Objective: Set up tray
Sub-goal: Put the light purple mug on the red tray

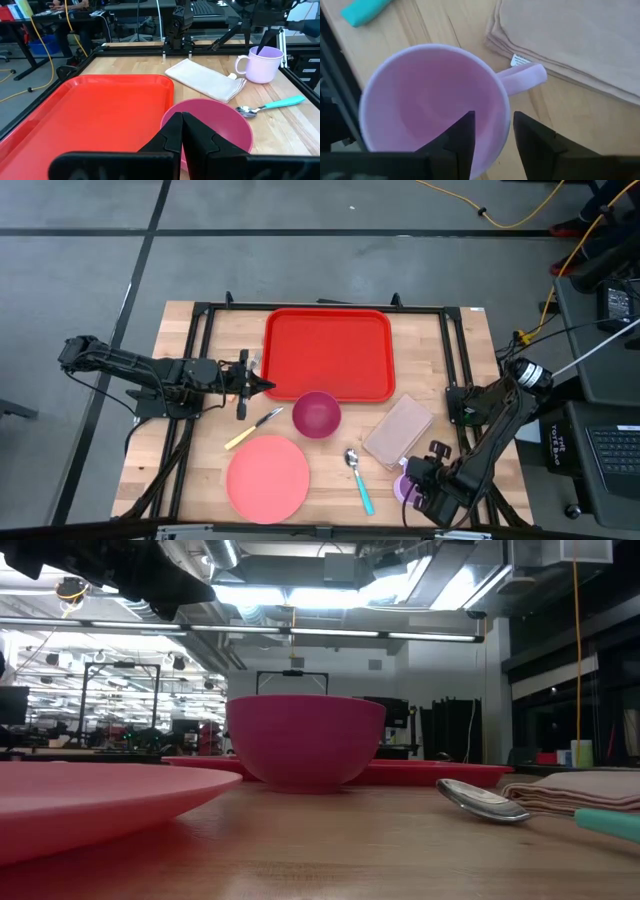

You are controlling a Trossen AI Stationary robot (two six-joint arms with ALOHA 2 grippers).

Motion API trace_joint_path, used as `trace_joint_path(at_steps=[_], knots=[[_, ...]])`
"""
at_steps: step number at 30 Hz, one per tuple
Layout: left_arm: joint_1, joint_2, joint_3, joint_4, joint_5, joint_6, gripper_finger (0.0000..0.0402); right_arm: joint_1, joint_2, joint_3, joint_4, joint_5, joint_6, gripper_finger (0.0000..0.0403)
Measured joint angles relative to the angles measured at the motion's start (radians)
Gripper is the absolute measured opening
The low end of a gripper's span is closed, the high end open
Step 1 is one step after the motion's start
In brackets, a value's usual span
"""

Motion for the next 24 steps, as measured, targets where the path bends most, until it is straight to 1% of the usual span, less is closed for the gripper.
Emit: trace_joint_path(at_steps=[5,16,20,24], knots=[[0.000,0.000,0.000,0.000,0.000,0.000,0.0004,0.000,0.007,0.000,-0.002,-0.046,-0.003,0.0138],[0.000,0.000,0.000,0.001,0.000,0.000,0.0004,-0.004,0.007,0.000,-0.003,-0.045,0.010,0.0135],[0.000,0.000,0.000,0.001,0.000,0.000,0.0004,-0.019,0.007,0.000,-0.011,-0.044,0.054,0.0113],[0.000,0.000,0.000,0.001,0.000,0.000,0.0004,-0.029,0.007,0.000,-0.014,-0.044,0.055,0.0073]])
